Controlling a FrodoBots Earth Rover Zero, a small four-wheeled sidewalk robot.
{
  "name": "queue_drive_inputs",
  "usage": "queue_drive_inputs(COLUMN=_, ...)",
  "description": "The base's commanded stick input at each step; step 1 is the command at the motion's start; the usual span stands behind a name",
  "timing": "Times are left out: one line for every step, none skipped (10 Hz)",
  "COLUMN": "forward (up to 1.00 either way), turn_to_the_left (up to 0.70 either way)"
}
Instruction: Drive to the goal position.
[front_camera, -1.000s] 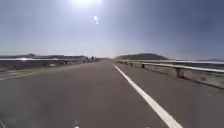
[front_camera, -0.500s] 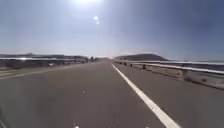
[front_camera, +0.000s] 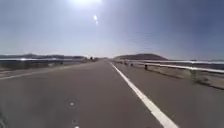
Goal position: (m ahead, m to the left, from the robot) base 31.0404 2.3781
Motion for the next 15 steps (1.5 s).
queue_drive_inputs(forward=1.00, turn_to_the_left=0.00)
queue_drive_inputs(forward=1.00, turn_to_the_left=0.00)
queue_drive_inputs(forward=1.00, turn_to_the_left=0.00)
queue_drive_inputs(forward=1.00, turn_to_the_left=0.00)
queue_drive_inputs(forward=1.00, turn_to_the_left=0.00)
queue_drive_inputs(forward=1.00, turn_to_the_left=0.00)
queue_drive_inputs(forward=1.00, turn_to_the_left=0.00)
queue_drive_inputs(forward=1.00, turn_to_the_left=0.00)
queue_drive_inputs(forward=1.00, turn_to_the_left=0.00)
queue_drive_inputs(forward=1.00, turn_to_the_left=0.00)
queue_drive_inputs(forward=1.00, turn_to_the_left=0.00)
queue_drive_inputs(forward=1.00, turn_to_the_left=0.00)
queue_drive_inputs(forward=1.00, turn_to_the_left=0.00)
queue_drive_inputs(forward=1.00, turn_to_the_left=0.00)
queue_drive_inputs(forward=1.00, turn_to_the_left=0.00)
